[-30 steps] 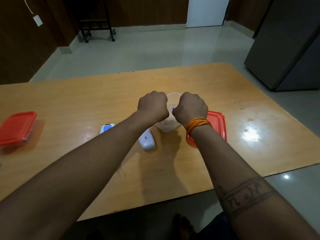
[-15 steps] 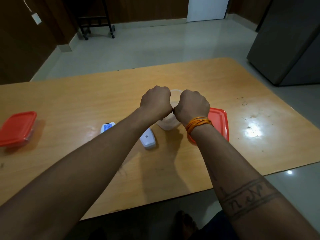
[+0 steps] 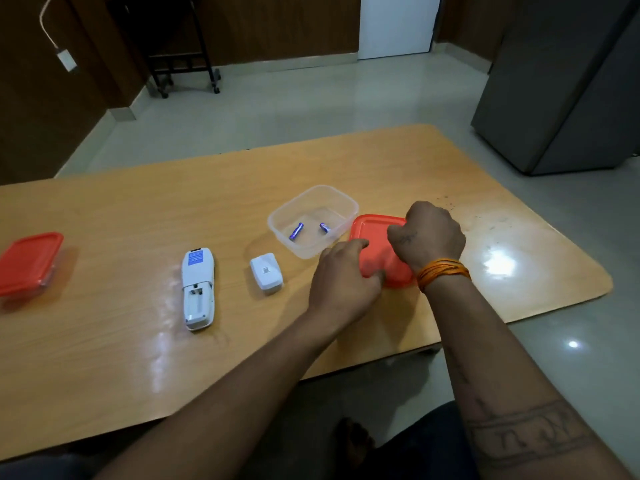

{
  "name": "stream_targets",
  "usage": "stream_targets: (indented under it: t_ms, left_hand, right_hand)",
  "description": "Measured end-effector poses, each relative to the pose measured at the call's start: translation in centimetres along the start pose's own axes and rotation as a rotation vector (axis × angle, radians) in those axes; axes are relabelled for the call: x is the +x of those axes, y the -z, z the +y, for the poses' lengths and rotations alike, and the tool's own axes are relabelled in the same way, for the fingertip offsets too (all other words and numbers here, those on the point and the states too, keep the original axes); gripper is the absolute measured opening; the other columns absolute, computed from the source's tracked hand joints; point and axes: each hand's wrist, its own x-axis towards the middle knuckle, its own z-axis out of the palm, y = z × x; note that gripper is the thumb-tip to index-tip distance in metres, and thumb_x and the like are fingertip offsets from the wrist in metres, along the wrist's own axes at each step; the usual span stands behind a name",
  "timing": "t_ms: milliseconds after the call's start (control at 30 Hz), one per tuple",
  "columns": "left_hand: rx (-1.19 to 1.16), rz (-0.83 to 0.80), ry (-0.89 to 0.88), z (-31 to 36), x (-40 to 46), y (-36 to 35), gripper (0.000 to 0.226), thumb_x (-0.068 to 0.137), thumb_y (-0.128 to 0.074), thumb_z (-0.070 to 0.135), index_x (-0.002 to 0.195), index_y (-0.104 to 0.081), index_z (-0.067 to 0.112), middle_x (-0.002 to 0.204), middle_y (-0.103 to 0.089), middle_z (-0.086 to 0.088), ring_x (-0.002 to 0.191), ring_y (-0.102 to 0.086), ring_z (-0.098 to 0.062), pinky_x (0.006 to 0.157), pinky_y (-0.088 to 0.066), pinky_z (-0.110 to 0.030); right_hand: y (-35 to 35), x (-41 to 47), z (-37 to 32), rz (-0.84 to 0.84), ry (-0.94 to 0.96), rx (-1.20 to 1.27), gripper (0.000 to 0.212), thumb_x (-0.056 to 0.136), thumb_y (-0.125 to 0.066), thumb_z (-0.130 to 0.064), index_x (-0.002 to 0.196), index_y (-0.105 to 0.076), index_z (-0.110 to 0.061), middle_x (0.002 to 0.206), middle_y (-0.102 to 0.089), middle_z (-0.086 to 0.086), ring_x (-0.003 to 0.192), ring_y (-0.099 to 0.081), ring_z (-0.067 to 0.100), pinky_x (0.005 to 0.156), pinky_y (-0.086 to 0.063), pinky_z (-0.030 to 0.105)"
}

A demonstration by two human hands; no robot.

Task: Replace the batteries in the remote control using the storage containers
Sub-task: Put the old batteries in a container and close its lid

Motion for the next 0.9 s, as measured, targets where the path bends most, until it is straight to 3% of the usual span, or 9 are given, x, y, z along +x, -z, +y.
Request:
stream_targets:
  t_ms: [100,267,333,567,667,733,833,900]
  left_hand:
    - [0.058,-0.046,0.036,0.2,0.2,-0.9,0.072,0.088,-0.071,0.043,0.152,-0.050,0.018,0.153,-0.055,-0.004,0.141,-0.048,-0.029,0.114,-0.040,-0.039]
    - [0.047,-0.051,0.067,0.7,0.5,-0.8,0.074,0.085,-0.073,0.038,0.152,-0.052,0.015,0.152,-0.057,-0.006,0.140,-0.051,-0.029,0.114,-0.042,-0.037]
    - [0.045,-0.044,0.065,0.7,0.5,-0.6,0.073,0.083,-0.075,0.037,0.150,-0.054,0.015,0.148,-0.061,-0.007,0.137,-0.054,-0.029,0.112,-0.045,-0.038]
    - [-0.058,-0.033,0.086,0.6,0.5,0.2,0.064,0.085,-0.077,0.033,0.145,-0.059,0.018,0.135,-0.068,-0.005,0.123,-0.064,-0.024,0.100,-0.052,-0.034]
    - [-0.204,-0.027,0.134,1.1,0.7,0.9,0.058,0.089,-0.078,0.034,0.143,-0.062,0.022,0.132,-0.068,0.002,0.119,-0.065,-0.017,0.098,-0.053,-0.034]
    - [-0.347,-0.073,0.167,1.4,1.2,1.6,0.054,0.091,-0.076,0.037,0.141,-0.063,0.021,0.128,-0.067,0.006,0.113,-0.066,-0.016,0.097,-0.056,-0.038]
    - [-0.657,-0.120,0.267,2.0,2.7,3.9,0.025,0.101,-0.064,0.038,0.114,-0.070,0.017,0.119,-0.072,-0.004,0.095,-0.072,-0.022,0.071,-0.059,-0.034]
    - [-0.782,-0.035,0.355,2.0,4.5,5.9,0.033,0.104,-0.057,0.044,0.105,-0.069,0.014,0.116,-0.074,-0.010,0.082,-0.073,-0.024,0.062,-0.058,-0.032]
  right_hand:
    - [-0.2,0.0,1.1,-0.078,-0.051,0.029,0.026,0.082,-0.062,-0.015,0.063,-0.045,-0.013,0.067,-0.050,0.009,0.069,-0.055,0.034,0.060,-0.039,0.031]
    - [-0.2,0.2,1.5,-0.090,-0.081,0.101,0.017,0.085,-0.062,-0.011,0.072,-0.053,-0.008,0.081,-0.058,0.015,0.076,-0.056,0.036,0.066,-0.045,0.034]
    - [-0.1,0.3,1.8,-0.105,-0.100,0.144,0.022,0.085,-0.063,-0.010,0.067,-0.050,-0.009,0.081,-0.059,0.016,0.077,-0.059,0.037,0.066,-0.044,0.034]
    - [0.5,0.2,1.8,-0.156,-0.162,0.329,0.024,0.078,-0.062,-0.012,0.059,-0.047,-0.010,0.061,-0.050,0.008,0.064,-0.053,0.032,0.049,-0.029,0.024]
    - [1.6,0.1,1.0,0.049,-0.121,0.371,0.018,0.080,-0.059,-0.016,0.065,-0.052,-0.008,0.062,-0.052,0.008,0.060,-0.051,0.031,0.050,-0.030,0.024]
    - [2.1,-0.1,0.5,0.265,-0.031,0.394,0.015,0.086,-0.058,-0.022,0.080,-0.062,-0.008,0.074,-0.062,0.009,0.065,-0.058,0.033,0.056,-0.044,0.030]
    - [2.1,-0.5,-0.2,0.466,0.186,0.418,0.016,0.094,-0.063,-0.026,0.099,-0.067,-0.011,0.089,-0.073,0.010,0.076,-0.067,0.032,0.066,-0.057,0.040]
    - [1.8,-0.7,-0.7,0.512,0.309,0.410,0.014,0.094,-0.068,-0.025,0.099,-0.068,-0.012,0.089,-0.074,0.009,0.078,-0.066,0.032,0.063,-0.054,0.036]
